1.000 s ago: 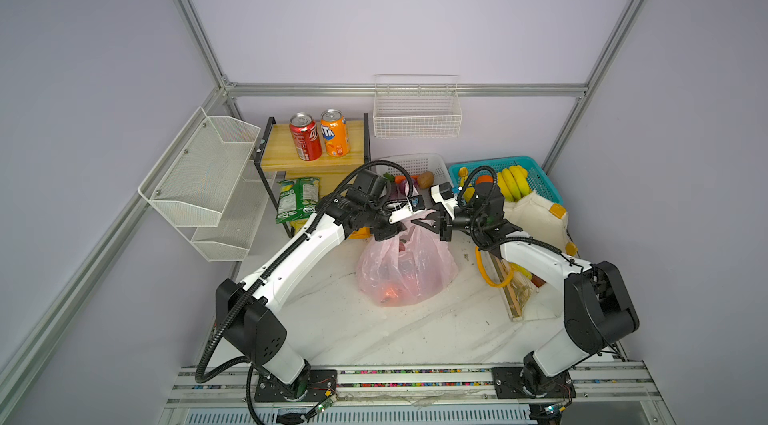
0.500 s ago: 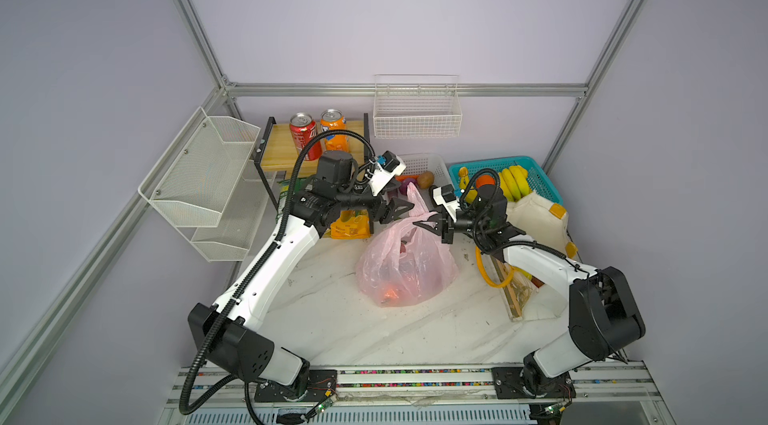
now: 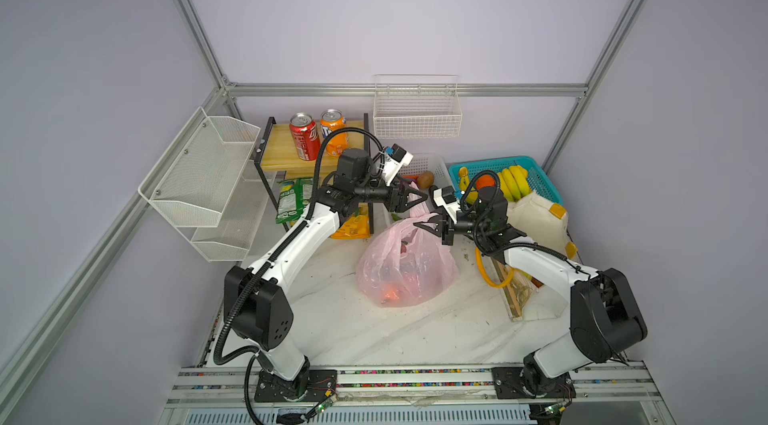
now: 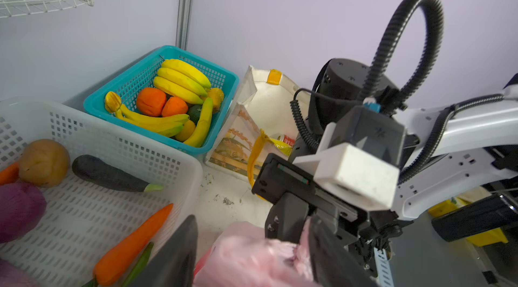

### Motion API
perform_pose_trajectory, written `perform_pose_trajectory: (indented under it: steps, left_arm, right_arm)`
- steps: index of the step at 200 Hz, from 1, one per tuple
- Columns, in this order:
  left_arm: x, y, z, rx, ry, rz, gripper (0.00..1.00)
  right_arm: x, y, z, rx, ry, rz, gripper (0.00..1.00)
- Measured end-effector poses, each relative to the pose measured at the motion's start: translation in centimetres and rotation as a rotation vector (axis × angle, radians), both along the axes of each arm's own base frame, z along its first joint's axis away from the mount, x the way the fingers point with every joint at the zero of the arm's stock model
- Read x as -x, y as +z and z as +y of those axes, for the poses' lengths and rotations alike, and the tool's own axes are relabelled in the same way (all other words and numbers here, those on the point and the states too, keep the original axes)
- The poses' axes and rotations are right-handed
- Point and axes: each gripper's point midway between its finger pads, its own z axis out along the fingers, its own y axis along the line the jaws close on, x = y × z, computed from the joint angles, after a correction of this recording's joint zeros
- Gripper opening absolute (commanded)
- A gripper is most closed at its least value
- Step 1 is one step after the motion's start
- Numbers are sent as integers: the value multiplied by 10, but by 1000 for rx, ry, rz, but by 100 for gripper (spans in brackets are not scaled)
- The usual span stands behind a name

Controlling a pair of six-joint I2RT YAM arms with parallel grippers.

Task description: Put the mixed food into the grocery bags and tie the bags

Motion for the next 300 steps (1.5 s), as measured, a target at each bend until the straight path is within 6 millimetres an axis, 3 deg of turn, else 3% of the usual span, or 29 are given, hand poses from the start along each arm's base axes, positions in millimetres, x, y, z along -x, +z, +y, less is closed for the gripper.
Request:
perform_pose_trajectory:
  steps: [19,47,101,174,227,269,300]
  left_arm:
    - [0,6,0,14,4,-8,16]
    - [5,7,5,9,38,-30,0]
    - [32,-3,31,-3,189,-82,0]
    - [47,-35,27,41,278,-85,0]
    - [54,-57,16,25,293,-101,10]
    - [55,-69,14,0,301,-123,27]
    - [52,-79,13,-34,303,-135,29]
  right_arm:
    - [-3,-2,0,8,-19,9,7]
    - [-9,-4,-2,17,-59,14,13]
    - [-17,-11,-4,9,-125,88,16]
    - [-24,-2,-5,-67,-187,182,7]
    - [-29,-4,-3,-85,-219,252,5]
    - [-31,-5,-2,-89,-227,277,5]
    - [-30,-6,-1,-85,-225,263,6]
